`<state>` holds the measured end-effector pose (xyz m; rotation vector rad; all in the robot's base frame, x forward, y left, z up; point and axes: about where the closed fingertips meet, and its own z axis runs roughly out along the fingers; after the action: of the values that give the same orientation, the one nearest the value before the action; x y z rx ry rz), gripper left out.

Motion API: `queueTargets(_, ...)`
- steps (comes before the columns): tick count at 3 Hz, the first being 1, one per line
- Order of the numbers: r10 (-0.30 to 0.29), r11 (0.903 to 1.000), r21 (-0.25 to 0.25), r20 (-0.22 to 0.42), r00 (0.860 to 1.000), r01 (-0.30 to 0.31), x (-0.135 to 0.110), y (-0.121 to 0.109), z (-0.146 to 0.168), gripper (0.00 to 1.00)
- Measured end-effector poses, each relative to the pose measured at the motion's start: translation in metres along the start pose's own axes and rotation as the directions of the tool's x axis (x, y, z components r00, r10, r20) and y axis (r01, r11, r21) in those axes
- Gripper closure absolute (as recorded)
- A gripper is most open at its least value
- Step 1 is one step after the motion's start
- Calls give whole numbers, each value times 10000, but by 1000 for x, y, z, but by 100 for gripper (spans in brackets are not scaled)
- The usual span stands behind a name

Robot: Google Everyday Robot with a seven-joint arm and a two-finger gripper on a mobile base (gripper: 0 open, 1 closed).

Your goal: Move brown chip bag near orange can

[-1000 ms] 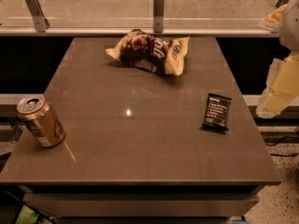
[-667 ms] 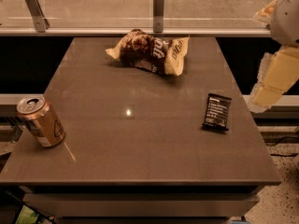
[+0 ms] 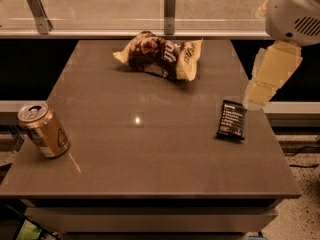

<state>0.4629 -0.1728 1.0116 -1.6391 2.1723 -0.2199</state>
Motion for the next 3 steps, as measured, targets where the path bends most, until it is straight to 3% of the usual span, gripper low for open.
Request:
queueTargets(1,326,9994,-91,-80,9994,-327,-13,-5,10,0)
queueTargets(3,672,9977,-120,-9,9977,-672,-35,-39,37,0)
